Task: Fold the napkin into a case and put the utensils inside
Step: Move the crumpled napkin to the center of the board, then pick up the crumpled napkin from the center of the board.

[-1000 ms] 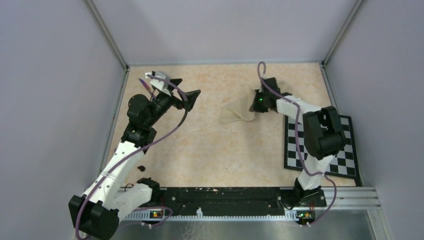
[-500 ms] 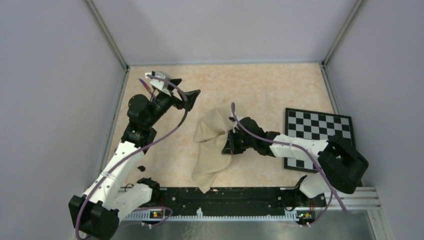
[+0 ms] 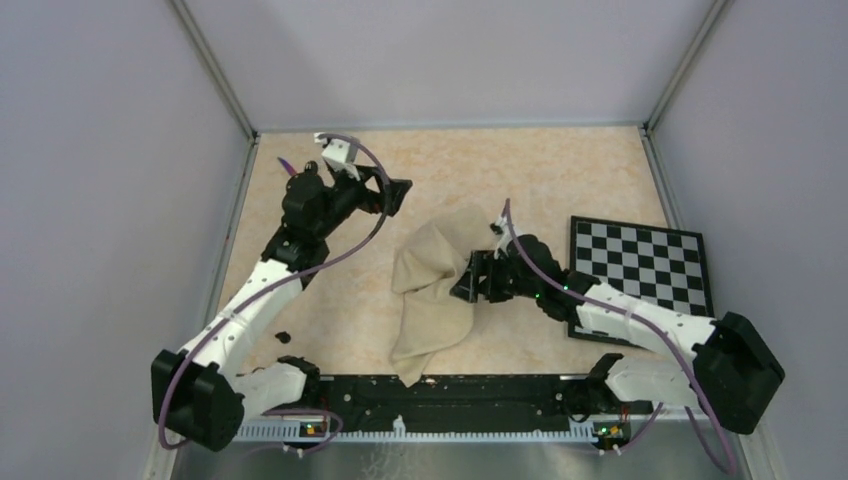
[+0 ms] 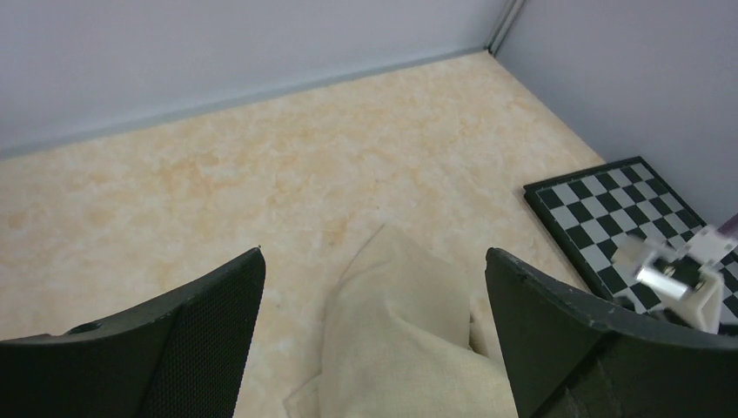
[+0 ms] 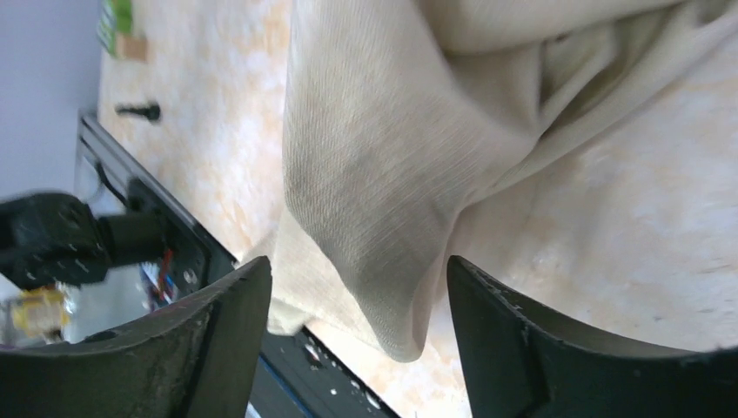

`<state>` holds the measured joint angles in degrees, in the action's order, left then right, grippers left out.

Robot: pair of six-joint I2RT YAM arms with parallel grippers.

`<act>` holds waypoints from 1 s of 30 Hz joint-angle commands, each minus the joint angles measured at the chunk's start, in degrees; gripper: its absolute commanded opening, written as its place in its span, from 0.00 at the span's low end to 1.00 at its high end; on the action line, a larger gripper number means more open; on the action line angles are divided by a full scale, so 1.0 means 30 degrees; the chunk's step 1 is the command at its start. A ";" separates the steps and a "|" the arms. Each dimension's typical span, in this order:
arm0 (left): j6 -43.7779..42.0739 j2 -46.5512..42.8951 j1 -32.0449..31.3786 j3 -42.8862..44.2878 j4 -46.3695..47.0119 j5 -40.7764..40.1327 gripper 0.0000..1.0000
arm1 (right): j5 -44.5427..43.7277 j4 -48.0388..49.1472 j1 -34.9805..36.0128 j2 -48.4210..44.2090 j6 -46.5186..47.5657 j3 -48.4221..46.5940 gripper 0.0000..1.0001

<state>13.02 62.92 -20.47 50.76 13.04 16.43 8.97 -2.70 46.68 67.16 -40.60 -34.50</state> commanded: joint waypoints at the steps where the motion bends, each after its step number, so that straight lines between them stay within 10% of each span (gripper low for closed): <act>1: 0.1456 0.2237 -0.0935 0.2215 -0.2857 -0.2181 1.00 | -0.0534 0.0740 -0.2647 -0.1711 -0.0531 0.0119 0.75; 9: 0.2314 0.9642 -0.0911 0.6101 -0.9168 0.0688 1.00 | -0.0381 0.3756 -0.7262 0.3064 -0.1606 -0.1555 0.71; 20: 0.2810 1.3260 -0.0997 0.6563 -0.9528 0.4295 0.91 | 0.2849 0.7231 -0.7528 1.0554 -0.1166 -0.4075 0.60; 24: 0.2810 1.3864 -0.0999 0.6700 -0.9583 0.4101 0.64 | 0.3043 0.7542 -0.7560 1.1721 -0.0466 -0.5099 0.53; 30: 0.2119 1.2599 -0.0942 0.6709 -0.9170 0.3408 0.14 | 0.2914 0.5396 -0.7553 1.0845 0.1319 -0.6583 0.04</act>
<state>21.12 104.51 -23.35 68.64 -16.19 27.31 17.98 15.73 24.21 102.83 -41.60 -49.34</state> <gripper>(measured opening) 0.260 0.122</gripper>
